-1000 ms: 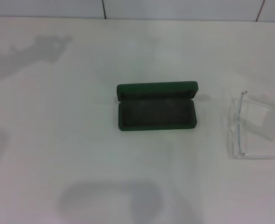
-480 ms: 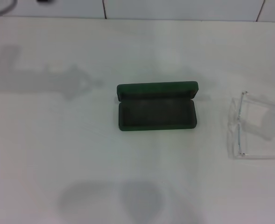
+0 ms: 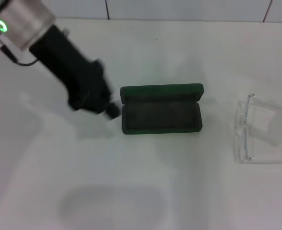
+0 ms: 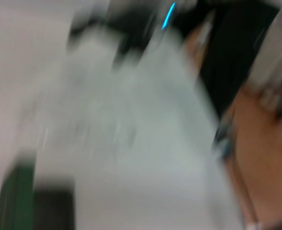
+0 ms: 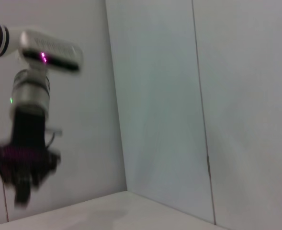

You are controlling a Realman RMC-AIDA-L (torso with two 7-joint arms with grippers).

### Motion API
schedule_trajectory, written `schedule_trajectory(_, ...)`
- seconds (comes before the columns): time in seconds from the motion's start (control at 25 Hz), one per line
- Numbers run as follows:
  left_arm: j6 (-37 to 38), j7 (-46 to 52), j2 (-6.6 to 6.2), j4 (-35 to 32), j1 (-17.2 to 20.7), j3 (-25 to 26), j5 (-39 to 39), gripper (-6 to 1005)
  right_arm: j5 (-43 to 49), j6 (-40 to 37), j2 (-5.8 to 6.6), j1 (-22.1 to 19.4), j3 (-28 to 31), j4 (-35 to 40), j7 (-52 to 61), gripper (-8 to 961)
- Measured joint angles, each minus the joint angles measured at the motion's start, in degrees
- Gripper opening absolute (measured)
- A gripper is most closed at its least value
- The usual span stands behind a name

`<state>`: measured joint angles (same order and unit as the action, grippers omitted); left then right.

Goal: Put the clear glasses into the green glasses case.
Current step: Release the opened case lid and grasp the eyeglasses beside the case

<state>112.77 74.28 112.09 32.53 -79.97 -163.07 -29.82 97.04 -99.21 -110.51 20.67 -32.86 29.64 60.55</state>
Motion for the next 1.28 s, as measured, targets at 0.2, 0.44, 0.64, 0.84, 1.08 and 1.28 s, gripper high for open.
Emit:
schedule_trajectory(0.2, -9.1, 1.2, 8.13, 15.0, -5.3, 0.0, -14.4, 0, -0.3, 0.1, -0.19, -0.3, 0.1, -0.1, 0.0, 718)
schedule_trajectory(0.44, -14.8, 1.1, 7.74, 23.6, -1.2, 0.0, 0.5, 0, -0.1, 0.1, 0.1, -0.4, 0.0, -0.4, 0.0, 717)
schedule_trajectory(0.64, -15.5, -1.8, 7.71, 28.4, 4.5, 0.0, 21.8, -1, -0.1, -0.1, 0.45, -0.1, 0.0, -0.6, 0.0, 716)
schedule_trajectory(0.84, -14.6, -6.1, 7.75, 26.5, 14.9, 0.0, 54.9, -1, -0.2, 0.1, 0.47, 0.2, 0.0, -0.6, 0.0, 715)
schedule_trajectory(1.08, -15.8, -13.0, 8.1, 16.2, 25.2, 0.0, 85.3, -1, -0.3, 0.2, 1.05, 1.0, 0.0, -0.6, -0.1, 714)
schedule_trajectory(1.28, -18.3, -18.9, 7.97, 2.4, 29.9, 0.1, 97.6, 0, -0.2, 0.2, 1.17, 1.7, -0.1, -0.6, -0.1, 714)
